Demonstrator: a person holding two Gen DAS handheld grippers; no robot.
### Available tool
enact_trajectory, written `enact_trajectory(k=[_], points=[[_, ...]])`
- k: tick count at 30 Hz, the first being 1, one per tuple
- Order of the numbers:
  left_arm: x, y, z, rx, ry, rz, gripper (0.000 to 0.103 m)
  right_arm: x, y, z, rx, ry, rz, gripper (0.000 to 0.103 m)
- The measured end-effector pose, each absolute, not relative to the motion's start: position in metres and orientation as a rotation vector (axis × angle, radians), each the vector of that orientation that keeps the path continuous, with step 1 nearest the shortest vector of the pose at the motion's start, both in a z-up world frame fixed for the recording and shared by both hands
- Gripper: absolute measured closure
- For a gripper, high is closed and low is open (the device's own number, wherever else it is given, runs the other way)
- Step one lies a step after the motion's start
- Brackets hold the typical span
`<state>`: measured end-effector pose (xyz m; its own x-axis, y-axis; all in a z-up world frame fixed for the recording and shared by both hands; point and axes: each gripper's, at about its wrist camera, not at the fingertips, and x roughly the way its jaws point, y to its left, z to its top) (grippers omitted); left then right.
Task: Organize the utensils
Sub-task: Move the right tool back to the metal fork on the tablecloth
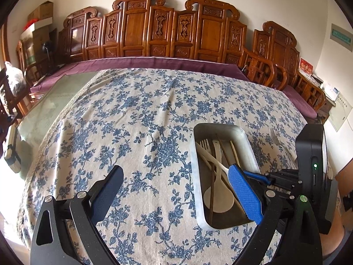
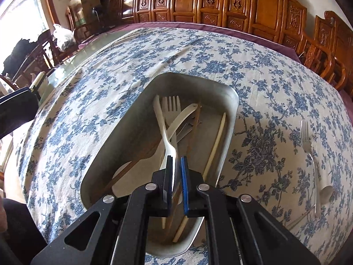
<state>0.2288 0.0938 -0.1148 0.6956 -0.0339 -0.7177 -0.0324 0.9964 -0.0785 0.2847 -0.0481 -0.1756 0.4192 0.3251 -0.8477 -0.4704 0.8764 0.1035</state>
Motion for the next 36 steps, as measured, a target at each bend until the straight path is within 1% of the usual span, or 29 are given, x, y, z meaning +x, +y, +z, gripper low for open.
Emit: enact_trajectory(k=[12, 20, 23, 28, 32, 36], points=[[0.227, 0.088, -0.115, -0.072, 0.799, -0.002, 0.011, 0.266, -0.054, -0.160, -0.159, 0.995, 0.546, 0.090], [0.225, 0.075, -0.119, -0.050, 0.807, -0.013, 0.011, 0.260, -0.094, -0.136, -0.167, 0.928, 0.544, 0.089], [0.225, 0.067, -0.121, -0.041, 0.810, -0.014, 0.011, 0.262, -0.115, -0.127, -0.186, 0.906, 0.541, 0.078], [0.226, 0.054, -0.120, -0.036, 0.812, -0.010, 0.011, 0.277, -0.158, -0.119, -0.229, 0.894, 0.526, 0.077], [0.226, 0.039, -0.117, -0.052, 0.822, -0.029, 0.011, 0.293, -0.193, -0.126, -0.279, 0.912, 0.507, 0.077], [0.224, 0.026, -0.113, -0.077, 0.832, -0.062, 0.011, 0.317, -0.228, -0.149, -0.320, 0.993, 0.470, 0.077]])
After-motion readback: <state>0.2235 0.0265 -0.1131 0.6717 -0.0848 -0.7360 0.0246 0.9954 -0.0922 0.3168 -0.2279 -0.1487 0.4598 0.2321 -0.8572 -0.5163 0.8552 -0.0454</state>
